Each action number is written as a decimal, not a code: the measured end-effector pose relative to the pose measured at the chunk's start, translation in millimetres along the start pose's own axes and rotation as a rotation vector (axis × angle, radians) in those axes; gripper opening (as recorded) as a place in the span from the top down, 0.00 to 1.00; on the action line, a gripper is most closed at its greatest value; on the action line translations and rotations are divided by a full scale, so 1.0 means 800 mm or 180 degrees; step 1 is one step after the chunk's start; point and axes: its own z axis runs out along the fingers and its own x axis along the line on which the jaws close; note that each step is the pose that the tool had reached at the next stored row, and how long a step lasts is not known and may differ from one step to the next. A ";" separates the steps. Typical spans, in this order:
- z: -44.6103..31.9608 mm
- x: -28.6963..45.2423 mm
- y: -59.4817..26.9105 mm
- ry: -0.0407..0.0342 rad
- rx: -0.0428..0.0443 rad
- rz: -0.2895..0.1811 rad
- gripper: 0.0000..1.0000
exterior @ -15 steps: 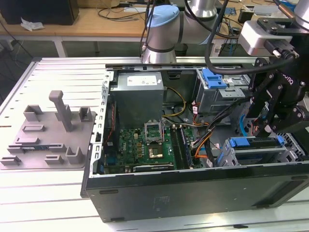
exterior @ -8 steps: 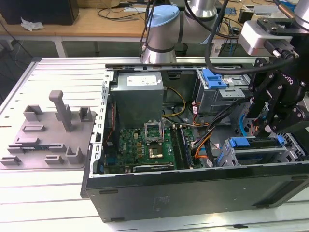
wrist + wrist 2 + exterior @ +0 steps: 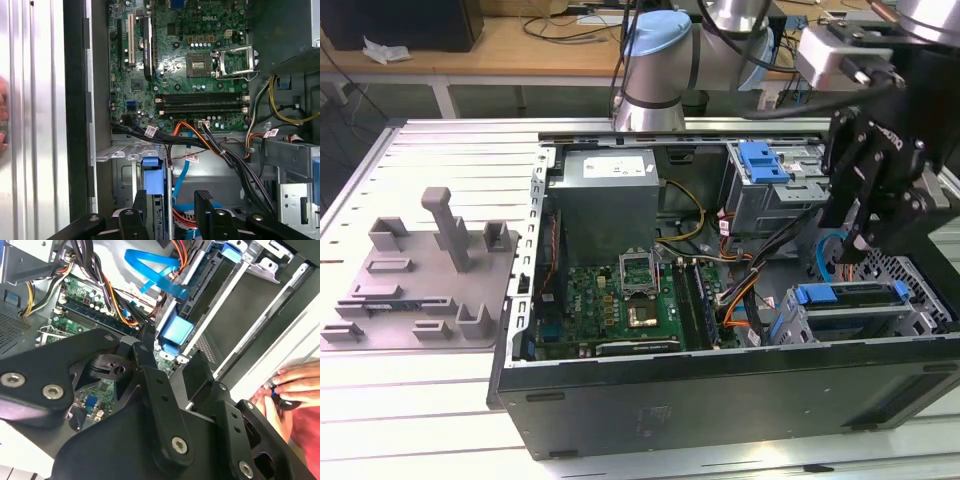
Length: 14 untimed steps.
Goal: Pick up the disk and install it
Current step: 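Insert the first disk wire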
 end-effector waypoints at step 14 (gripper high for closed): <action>-0.0029 -0.0574 0.002 0.0694 0.0018 -0.0028 0.51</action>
